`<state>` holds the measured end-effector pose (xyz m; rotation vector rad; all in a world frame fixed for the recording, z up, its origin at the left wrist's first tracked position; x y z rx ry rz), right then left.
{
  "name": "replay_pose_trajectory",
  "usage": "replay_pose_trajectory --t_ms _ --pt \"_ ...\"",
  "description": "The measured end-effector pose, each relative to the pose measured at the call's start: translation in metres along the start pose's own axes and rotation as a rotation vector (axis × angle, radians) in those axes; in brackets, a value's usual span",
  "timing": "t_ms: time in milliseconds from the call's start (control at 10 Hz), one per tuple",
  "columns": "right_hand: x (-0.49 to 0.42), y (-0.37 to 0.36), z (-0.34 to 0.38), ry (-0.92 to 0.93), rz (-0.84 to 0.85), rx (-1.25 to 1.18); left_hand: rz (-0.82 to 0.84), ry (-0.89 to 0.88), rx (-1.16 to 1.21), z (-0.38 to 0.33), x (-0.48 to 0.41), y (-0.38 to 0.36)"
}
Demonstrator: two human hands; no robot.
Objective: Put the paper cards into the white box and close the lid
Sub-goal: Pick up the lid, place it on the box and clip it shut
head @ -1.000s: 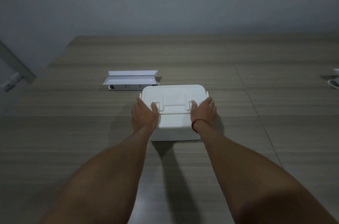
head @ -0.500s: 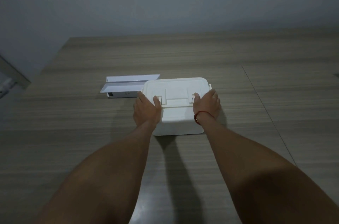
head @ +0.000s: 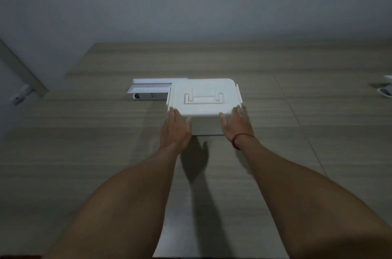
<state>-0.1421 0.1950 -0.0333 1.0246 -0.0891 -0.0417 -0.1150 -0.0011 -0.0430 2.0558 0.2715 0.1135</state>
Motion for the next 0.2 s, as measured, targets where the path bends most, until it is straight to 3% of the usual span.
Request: replay_pose_trajectory --t_ms 200 --pt "0.066 -0.039 -0.018 0.077 0.097 0.059 0.072 -0.015 -0.028 0.015 0.062 -0.029"
Point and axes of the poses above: each hand's wrist, its own x-axis away from the middle knuckle, its own y-axis out of the back of the hand, z = x × y, the point moved 7 cm from there along -x, towards the middle knuckle, and after that the axes turned 1 degree about x, right-handed, at the moved point
